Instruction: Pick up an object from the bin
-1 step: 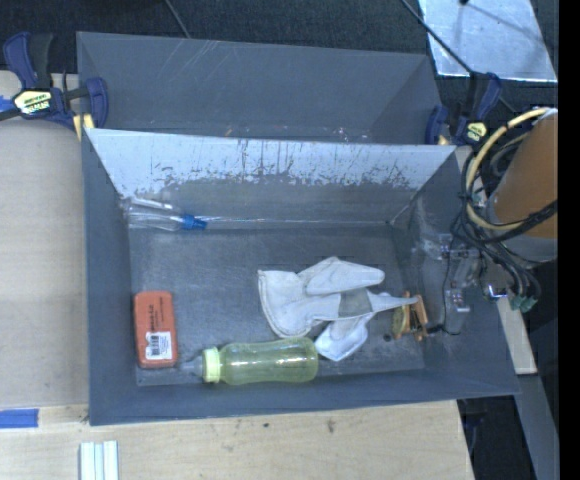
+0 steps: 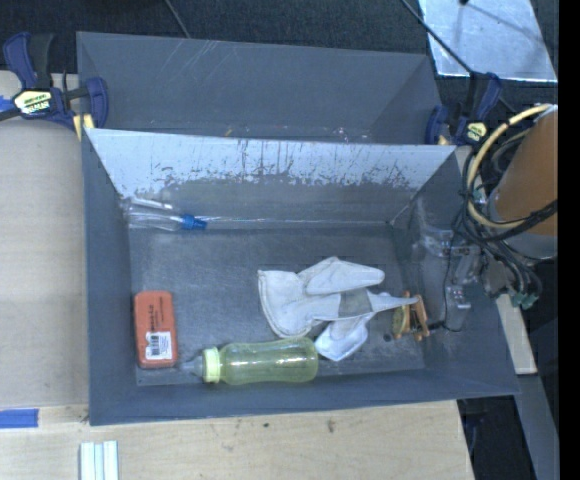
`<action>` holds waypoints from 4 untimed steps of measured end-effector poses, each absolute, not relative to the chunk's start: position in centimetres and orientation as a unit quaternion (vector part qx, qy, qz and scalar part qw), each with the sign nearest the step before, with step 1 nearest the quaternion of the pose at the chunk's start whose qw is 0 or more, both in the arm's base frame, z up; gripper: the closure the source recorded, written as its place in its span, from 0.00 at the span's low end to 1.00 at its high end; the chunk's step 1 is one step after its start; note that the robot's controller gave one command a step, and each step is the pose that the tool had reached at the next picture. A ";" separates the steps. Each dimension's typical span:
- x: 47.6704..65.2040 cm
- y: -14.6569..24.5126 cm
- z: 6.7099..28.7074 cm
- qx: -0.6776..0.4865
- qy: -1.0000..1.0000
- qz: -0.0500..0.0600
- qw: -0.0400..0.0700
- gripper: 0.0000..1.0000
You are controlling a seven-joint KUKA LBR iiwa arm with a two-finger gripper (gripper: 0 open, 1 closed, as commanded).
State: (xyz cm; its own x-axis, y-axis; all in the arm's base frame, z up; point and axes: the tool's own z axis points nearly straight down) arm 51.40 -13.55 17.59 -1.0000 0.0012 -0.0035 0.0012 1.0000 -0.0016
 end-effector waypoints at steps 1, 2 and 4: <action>52.1 -9.2 12.2 -0.006 1.000 -0.001 0.004 0.00; 52.4 -8.9 7.8 -0.002 1.000 0.001 0.002 0.00; 50.8 -3.3 7.1 0.049 0.999 0.000 0.003 1.00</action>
Offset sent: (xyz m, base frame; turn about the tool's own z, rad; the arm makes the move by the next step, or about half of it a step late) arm 0.0090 0.0384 -0.1052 0.0032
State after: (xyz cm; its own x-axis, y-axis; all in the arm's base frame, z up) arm 50.78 -3.31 7.14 -0.9952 0.0974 -0.0060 0.0974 0.9952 -0.0001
